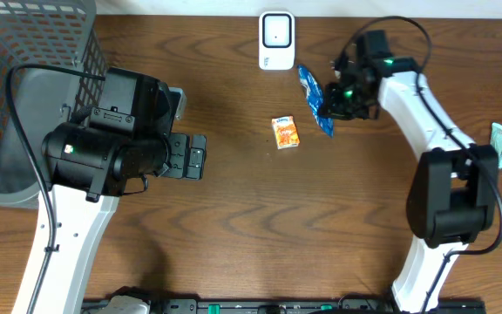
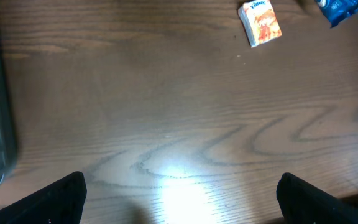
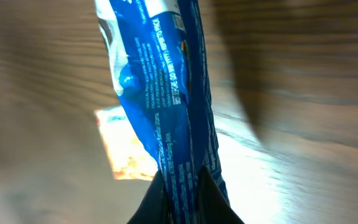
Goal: Scan the item barcode
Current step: 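Lift the Oreo pack and turn it toward the scanner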
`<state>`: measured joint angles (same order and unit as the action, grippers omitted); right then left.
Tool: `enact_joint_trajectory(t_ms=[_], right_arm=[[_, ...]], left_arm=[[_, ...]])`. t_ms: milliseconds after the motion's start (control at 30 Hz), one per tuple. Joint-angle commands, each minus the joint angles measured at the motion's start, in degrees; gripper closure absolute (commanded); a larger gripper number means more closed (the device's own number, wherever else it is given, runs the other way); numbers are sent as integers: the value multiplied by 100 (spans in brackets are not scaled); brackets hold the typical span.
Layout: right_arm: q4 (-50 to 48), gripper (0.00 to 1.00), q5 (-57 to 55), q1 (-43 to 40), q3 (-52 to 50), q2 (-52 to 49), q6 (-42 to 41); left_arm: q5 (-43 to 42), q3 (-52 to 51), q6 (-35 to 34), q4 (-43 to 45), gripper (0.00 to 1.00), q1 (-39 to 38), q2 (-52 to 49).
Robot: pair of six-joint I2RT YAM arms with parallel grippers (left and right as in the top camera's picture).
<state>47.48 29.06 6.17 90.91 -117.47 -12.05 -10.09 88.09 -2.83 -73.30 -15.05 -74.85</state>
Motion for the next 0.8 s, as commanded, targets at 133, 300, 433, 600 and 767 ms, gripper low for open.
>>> enact_joint_trajectory(t_ms=[133,300,433,600,767], right_arm=[[-1517,99,3681,-791,-1488,13,-472],[-2009,99,3838,-1353,-2323,13,-1027],[-1939,99,3569,-1744,-2490,15,-879],[-1740,65,2455,-1954,-2400,236,-922],[-946,55,669,-1939,-1998,859,-916]], left_arm=[[72,52,-4,-20,2,31,-17],[72,52,-4,-20,2,31,-17],[72,52,-4,-20,2,31,-17],[72,52,-4,-20,2,31,-17],[72,52,-4,-20,2,31,-17]])
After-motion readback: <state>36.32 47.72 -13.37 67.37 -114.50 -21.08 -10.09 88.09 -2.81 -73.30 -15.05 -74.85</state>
